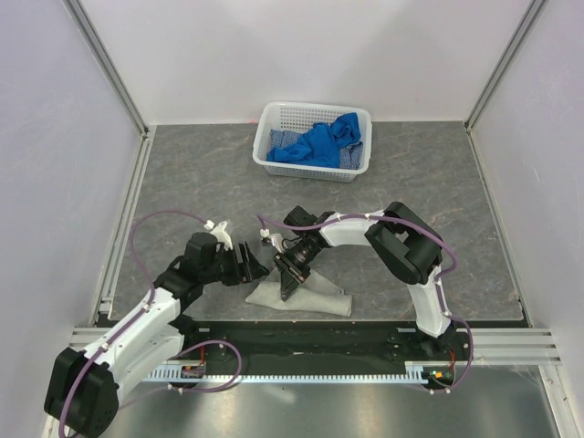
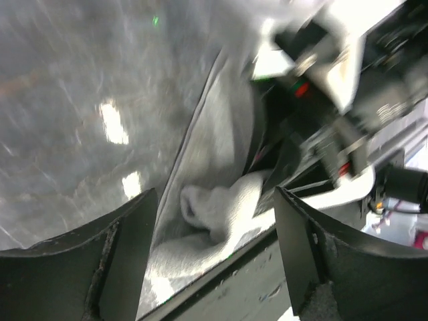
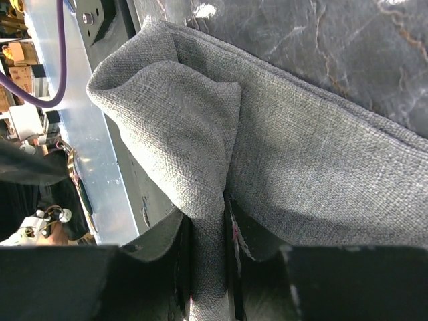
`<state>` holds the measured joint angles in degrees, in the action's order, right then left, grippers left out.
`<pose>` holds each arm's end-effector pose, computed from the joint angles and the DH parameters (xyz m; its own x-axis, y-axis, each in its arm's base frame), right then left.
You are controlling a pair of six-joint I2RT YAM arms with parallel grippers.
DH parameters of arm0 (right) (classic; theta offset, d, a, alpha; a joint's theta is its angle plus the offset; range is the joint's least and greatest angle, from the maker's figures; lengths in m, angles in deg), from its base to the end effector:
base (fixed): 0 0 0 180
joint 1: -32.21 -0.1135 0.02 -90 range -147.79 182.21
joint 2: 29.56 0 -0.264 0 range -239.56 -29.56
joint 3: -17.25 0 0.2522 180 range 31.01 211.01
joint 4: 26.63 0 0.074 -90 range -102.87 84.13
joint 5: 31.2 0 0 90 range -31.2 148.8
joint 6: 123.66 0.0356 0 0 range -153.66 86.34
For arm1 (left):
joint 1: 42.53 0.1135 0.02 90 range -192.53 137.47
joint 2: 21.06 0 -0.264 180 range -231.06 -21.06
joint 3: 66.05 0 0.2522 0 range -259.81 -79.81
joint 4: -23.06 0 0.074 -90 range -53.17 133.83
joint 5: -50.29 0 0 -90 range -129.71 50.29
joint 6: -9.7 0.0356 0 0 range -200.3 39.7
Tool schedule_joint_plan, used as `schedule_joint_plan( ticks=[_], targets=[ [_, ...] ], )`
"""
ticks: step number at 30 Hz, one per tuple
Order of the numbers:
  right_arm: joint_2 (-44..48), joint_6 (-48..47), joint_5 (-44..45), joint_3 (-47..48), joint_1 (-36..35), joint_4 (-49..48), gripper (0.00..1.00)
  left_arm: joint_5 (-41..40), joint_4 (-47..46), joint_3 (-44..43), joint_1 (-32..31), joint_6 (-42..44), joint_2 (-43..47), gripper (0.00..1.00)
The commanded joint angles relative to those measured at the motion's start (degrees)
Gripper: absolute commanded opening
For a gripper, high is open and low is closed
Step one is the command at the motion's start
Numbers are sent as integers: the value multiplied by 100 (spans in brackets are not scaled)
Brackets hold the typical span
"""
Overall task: Fold the napkin, place the utensils inside, and roll it up
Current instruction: Roll the napkin with the utensil
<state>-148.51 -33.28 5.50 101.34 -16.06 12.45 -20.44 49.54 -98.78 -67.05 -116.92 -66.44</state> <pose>0.2324 0.3034 0.1088 -0.6436 -0.7156 -0.2715 -0.5894 0.2370 0.7723 0.1444 -0.0788 0.1783 -0.8335 -0.2387 -0.4984 0.1589 0.7603 -0.6299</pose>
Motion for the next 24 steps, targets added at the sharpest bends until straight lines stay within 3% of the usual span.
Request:
schedule_joint_plan(
  ticks=[1, 13, 20, 24],
  targets=[
    [-286, -91, 953, -28, -42, 228, 27, 543, -348, 243, -10, -214, -66, 75],
    [-304, -38, 1049, -54, -42, 122, 27, 1026, -1462, 867, -54, -644, -286, 64],
    [-260, -38, 1102, -80, -42, 52, 33, 1079, -2035, 1114, -106, -812, -541, 40],
    [-93, 92, 1050, -133, -42, 8, 47, 1097, -2097, 1123, -115, -776, -725, 14]
  ],
)
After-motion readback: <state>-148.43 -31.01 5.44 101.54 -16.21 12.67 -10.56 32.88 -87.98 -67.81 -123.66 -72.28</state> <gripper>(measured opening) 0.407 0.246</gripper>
